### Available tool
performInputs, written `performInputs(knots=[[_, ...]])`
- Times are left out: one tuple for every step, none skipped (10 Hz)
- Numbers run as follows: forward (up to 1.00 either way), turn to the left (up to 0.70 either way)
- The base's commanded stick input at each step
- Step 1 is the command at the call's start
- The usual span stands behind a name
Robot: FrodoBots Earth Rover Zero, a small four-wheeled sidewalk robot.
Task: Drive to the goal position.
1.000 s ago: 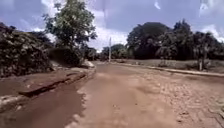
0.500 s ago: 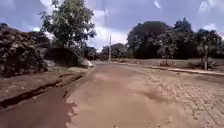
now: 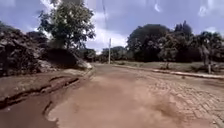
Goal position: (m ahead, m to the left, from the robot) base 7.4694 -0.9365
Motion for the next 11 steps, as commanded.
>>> performInputs(knots=[[1.0, 0.0], [1.0, 0.0], [1.0, 0.0], [1.0, 0.0], [1.0, 0.01], [1.0, 0.26], [1.0, 0.0], [1.0, 0.0], [1.0, 0.0], [1.0, 0.0], [1.0, 0.0]])
